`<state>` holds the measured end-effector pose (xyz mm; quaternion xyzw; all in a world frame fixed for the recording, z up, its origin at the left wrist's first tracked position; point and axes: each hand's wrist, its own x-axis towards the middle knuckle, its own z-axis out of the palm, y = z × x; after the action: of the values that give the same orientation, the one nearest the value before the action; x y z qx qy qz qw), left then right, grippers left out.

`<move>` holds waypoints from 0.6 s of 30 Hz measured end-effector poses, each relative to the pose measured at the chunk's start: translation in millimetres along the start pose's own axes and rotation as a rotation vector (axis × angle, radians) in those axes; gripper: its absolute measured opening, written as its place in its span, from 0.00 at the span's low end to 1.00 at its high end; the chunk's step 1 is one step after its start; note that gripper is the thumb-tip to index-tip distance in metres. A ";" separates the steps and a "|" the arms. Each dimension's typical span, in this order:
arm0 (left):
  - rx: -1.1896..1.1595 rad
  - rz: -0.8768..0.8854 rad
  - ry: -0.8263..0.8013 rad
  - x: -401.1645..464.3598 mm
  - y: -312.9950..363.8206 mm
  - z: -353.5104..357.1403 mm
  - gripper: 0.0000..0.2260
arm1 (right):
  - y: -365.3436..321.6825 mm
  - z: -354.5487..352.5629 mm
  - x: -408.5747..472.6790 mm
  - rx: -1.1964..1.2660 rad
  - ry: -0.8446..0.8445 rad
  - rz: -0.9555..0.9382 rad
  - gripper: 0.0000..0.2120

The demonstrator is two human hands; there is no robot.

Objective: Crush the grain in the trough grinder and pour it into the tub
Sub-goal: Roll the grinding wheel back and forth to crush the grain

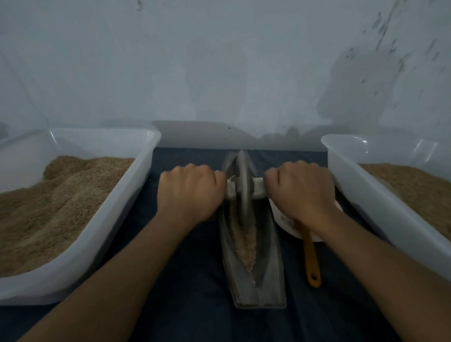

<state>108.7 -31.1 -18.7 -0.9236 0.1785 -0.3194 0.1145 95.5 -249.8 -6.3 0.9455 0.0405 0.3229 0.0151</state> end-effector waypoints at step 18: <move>-0.055 0.013 0.085 -31.7 4.6 -29.1 0.10 | -7.2 -13.6 -38.8 0.121 0.164 0.012 0.22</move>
<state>65.9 -25.4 -15.2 -0.9108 0.1980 -0.3524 0.0835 56.2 -246.0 -19.5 0.9152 0.0554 0.3963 -0.0474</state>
